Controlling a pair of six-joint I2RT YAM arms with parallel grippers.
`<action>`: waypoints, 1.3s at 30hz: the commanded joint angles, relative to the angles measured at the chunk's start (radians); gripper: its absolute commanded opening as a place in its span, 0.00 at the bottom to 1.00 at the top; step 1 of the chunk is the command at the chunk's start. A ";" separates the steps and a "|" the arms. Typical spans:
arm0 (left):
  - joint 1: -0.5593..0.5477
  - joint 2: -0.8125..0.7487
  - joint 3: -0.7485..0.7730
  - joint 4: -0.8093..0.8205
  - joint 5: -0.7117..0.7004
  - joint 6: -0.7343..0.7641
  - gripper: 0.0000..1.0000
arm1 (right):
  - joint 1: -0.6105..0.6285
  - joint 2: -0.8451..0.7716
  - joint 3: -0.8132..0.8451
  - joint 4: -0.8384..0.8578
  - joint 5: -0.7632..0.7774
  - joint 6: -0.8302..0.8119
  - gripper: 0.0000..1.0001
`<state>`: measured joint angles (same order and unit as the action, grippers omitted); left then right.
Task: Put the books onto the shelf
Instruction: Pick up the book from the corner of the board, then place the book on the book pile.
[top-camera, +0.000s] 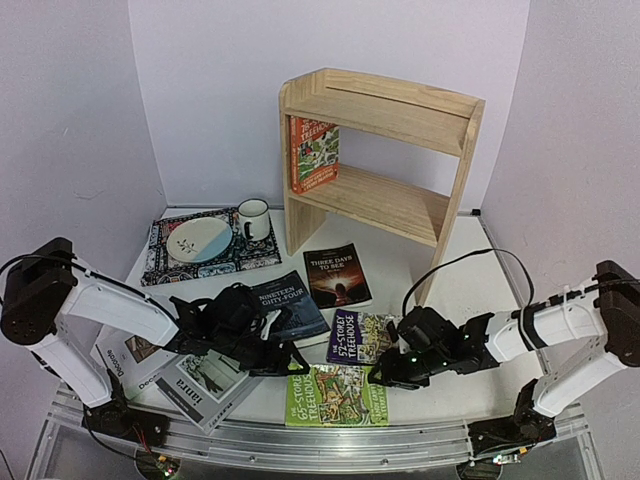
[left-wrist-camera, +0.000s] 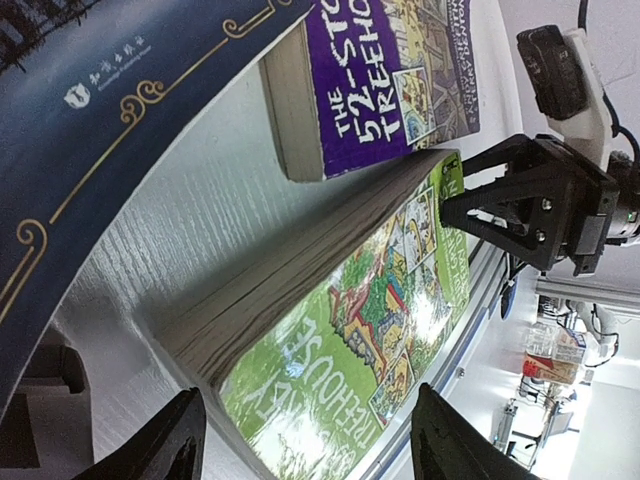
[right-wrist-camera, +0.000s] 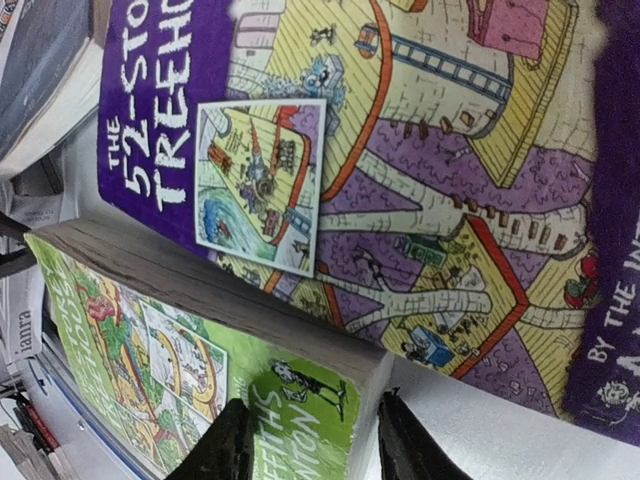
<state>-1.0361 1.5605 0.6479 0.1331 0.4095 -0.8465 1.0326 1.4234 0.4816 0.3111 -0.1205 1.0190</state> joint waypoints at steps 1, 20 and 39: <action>-0.017 0.021 0.025 0.032 0.010 -0.009 0.72 | 0.005 0.038 0.000 0.021 -0.035 -0.015 0.25; -0.017 -0.246 0.017 -0.120 -0.269 0.031 0.73 | 0.010 -0.182 0.106 -0.001 -0.132 -0.235 0.00; -0.017 -0.288 0.012 -0.127 -0.294 0.021 0.76 | 0.001 -0.306 0.284 -0.412 0.341 -0.382 0.00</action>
<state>-1.0512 1.2745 0.6464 -0.0012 0.1262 -0.8364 1.0417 1.1452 0.6799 0.0163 0.0220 0.6734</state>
